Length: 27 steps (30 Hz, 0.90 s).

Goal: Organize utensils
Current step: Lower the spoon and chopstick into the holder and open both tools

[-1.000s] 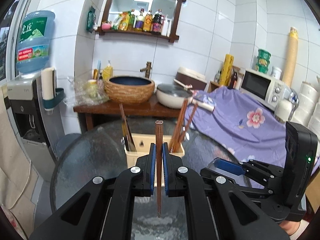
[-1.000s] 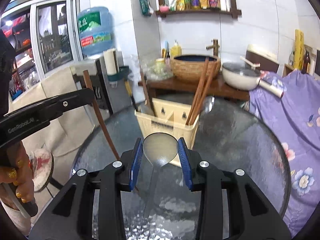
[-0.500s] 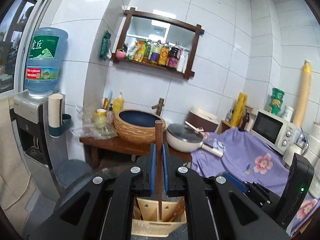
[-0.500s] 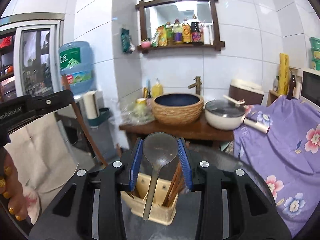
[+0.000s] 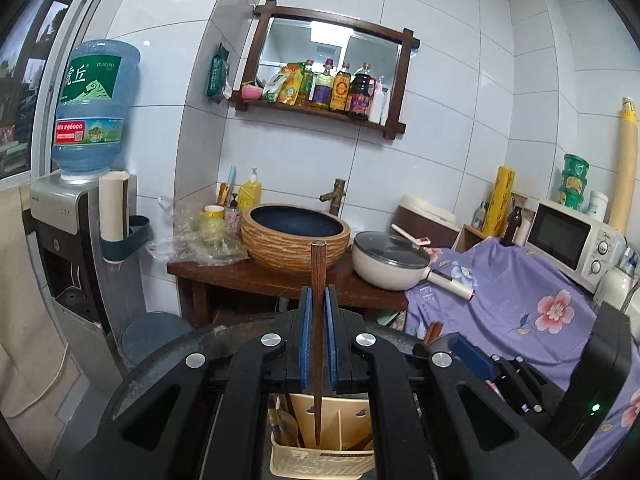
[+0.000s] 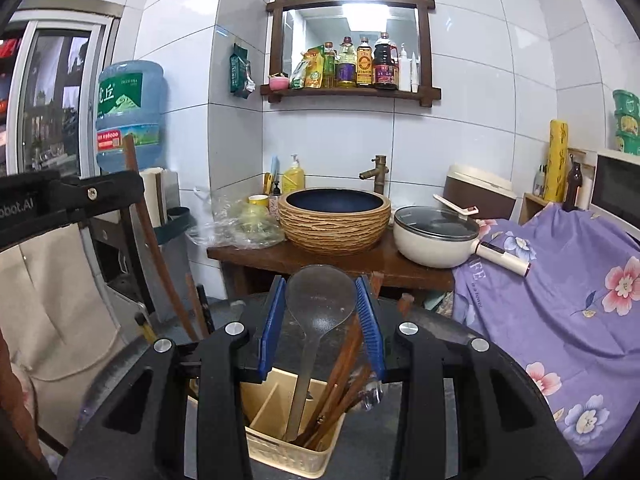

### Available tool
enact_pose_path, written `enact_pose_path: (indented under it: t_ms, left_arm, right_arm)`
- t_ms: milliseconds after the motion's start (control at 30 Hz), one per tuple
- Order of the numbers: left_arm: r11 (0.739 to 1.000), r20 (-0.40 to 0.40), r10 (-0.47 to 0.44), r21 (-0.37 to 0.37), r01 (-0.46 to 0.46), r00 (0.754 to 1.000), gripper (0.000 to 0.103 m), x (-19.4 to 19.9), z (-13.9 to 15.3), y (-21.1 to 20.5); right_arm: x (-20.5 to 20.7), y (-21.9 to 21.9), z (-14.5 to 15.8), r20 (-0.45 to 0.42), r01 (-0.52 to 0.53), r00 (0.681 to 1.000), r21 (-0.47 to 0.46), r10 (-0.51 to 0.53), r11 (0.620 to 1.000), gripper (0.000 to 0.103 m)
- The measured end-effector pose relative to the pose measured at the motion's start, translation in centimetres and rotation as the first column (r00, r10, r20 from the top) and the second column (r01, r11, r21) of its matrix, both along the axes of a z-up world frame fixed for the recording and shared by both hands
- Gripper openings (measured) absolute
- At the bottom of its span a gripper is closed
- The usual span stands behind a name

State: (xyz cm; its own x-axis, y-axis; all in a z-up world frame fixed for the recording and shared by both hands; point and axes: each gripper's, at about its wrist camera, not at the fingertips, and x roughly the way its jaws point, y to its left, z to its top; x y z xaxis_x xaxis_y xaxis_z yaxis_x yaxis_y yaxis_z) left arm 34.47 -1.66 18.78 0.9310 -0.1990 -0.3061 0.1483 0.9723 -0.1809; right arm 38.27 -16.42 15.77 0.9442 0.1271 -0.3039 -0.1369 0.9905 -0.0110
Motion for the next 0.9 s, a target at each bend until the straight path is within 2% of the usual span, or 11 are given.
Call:
enact_pose_path:
  t_ms: [300,500,700,767,900]
  left_arm:
    - [1.0,-0.084,-0.023,0.017,0.025,0.996,0.006,0.4,-4.7,0.0]
    - [0.998,-0.134,-0.046,0.047,0.053,0.99,0.006,0.5,-6.9,-0.5]
    - [0.995,-0.165,-0.054,0.072,0.066,0.985,0.007,0.7,-8.2,-0.9]
    - [0.994,-0.179,-0.067,0.076,0.082,0.982,0.007,0.8,-8.4,-1.0]
    - [0.994,-0.145,-0.06,0.087,0.073,0.988,0.007,0.0,-7.6,-0.6]
  right_arm:
    - [-0.2,0.3,-4.2,-0.069,-0.021,0.997,-0.047,0.017,0.999,0.037]
    - [-0.2,0.6,-6.7,-0.122,-0.031,0.992,-0.07,0.022,0.997,0.037]
    - [-0.3,0.8,-7.9,-0.147,-0.038,0.989,-0.095,0.024,0.995,0.037]
    - [-0.4,0.9,-8.0,-0.148,-0.045,0.989,-0.1,0.029,0.994,0.042]
    - [-1.2,0.8,-7.6,-0.117,-0.046,0.993,-0.111,0.033,0.993,0.056]
